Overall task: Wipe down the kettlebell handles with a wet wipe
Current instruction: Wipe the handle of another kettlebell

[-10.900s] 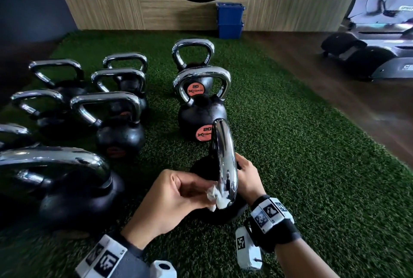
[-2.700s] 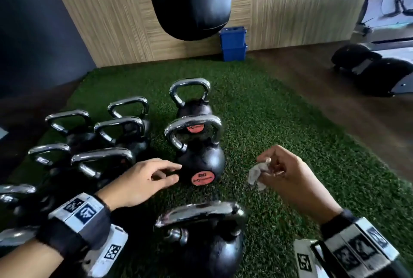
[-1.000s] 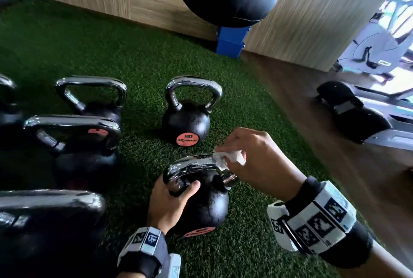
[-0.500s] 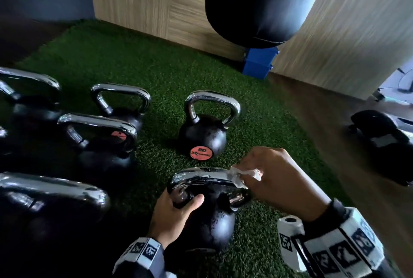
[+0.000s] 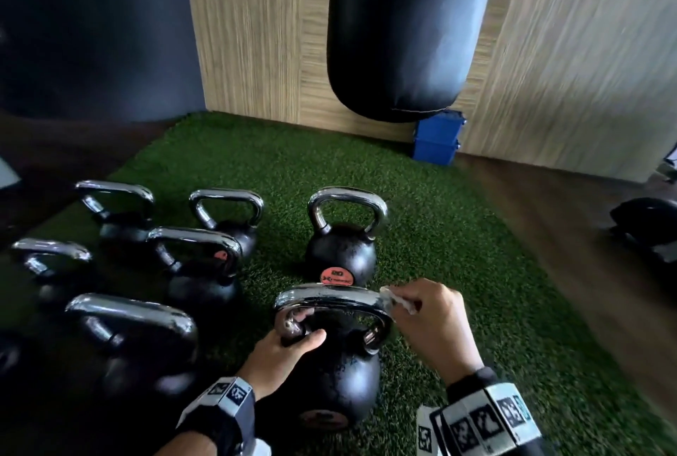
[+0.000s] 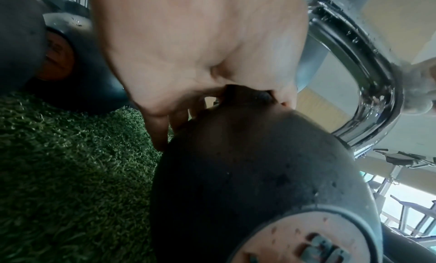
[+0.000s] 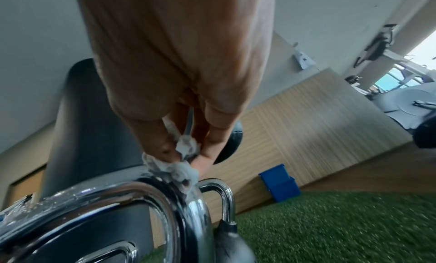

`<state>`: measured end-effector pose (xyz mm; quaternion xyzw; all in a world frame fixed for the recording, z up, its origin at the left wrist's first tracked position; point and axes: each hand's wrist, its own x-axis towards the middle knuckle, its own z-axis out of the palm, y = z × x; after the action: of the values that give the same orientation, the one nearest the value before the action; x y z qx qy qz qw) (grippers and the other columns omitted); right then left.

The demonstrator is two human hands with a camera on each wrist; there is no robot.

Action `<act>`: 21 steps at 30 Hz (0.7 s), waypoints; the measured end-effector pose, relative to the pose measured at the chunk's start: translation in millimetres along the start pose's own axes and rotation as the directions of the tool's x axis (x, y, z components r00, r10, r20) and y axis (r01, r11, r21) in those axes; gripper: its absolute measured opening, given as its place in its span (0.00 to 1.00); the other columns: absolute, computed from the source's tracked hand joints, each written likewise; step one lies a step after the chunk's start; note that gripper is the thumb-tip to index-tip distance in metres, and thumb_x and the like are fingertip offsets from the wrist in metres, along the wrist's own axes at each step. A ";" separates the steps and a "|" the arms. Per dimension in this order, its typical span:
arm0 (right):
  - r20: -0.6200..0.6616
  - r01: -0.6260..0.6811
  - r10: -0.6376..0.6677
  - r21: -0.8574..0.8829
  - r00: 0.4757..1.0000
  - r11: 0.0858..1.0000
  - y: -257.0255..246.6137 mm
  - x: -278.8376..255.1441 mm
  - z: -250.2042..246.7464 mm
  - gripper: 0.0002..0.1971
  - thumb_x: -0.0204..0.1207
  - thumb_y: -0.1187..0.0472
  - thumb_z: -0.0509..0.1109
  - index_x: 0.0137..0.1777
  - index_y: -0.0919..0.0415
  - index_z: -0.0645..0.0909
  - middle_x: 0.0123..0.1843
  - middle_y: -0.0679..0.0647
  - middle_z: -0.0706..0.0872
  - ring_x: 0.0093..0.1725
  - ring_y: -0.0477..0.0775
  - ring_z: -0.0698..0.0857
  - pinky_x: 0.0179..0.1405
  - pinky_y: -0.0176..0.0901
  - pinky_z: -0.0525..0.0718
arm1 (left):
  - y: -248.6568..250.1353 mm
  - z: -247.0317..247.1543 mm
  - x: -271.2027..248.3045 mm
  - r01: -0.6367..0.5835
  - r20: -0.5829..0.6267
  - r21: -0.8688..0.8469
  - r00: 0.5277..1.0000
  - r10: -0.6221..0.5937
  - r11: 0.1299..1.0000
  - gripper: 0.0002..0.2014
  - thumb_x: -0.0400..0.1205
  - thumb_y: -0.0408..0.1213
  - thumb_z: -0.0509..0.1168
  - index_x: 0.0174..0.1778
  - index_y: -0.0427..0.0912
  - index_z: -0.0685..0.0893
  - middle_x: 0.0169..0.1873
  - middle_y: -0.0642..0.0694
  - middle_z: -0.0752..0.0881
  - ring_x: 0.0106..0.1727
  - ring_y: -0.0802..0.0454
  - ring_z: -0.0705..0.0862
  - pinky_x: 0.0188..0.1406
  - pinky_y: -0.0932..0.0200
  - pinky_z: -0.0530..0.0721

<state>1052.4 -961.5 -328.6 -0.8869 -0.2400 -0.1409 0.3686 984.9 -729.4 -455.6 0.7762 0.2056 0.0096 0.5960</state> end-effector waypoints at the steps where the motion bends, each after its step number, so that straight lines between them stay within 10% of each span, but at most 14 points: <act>1: -0.018 0.009 -0.009 0.012 1.000 1.000 1.3 -2.4 2.2 0.06 0.71 0.60 0.83 0.47 0.53 0.94 0.40 0.45 0.93 0.34 0.31 0.84 0.34 0.18 0.78 | 2.1 -1.4 -1.3 0.020 0.006 0.021 1.000 -0.020 1.000 0.21 0.72 0.65 0.77 0.61 0.79 0.84 0.57 0.72 0.87 0.61 0.71 0.81 0.63 0.67 0.71; 7: -0.151 -0.083 0.111 0.177 0.982 0.981 19.6 -18.4 17.9 0.08 0.71 0.60 0.83 0.49 0.51 0.95 0.44 0.42 0.94 0.39 0.33 0.88 0.39 0.22 0.82 | 2.5 -5.1 -1.8 0.070 0.016 0.074 0.997 -0.071 0.995 0.25 0.66 0.72 0.74 0.60 0.81 0.83 0.61 0.66 0.87 0.67 0.61 0.83 0.75 0.57 0.75; 12: 0.008 -0.377 0.405 0.386 0.914 0.842 48.9 -34.0 31.6 0.11 0.73 0.58 0.79 0.29 0.50 0.90 0.20 0.40 0.82 0.19 0.37 0.69 0.18 0.30 0.66 | 6.6 -3.2 -3.8 0.169 -0.061 0.117 0.985 -0.162 0.979 0.37 0.57 0.78 0.71 0.59 0.64 0.89 0.57 0.55 0.91 0.61 0.54 0.87 0.70 0.57 0.79; 21: 0.205 -0.536 0.501 0.448 0.841 0.716 58.1 -40.2 45.6 0.06 0.72 0.60 0.81 0.35 0.56 0.92 0.33 0.53 0.93 0.31 0.59 0.86 0.35 0.54 0.89 | 19.3 -5.9 -10.5 0.219 -0.081 0.478 0.975 -0.205 0.851 0.52 0.64 0.87 0.54 0.72 0.52 0.84 0.67 0.42 0.88 0.69 0.43 0.85 0.68 0.55 0.79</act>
<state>1052.5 -977.2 -411.2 -0.8000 -0.0221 0.0637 0.5962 979.7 -731.4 -433.6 0.8728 0.2937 -0.0975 0.3775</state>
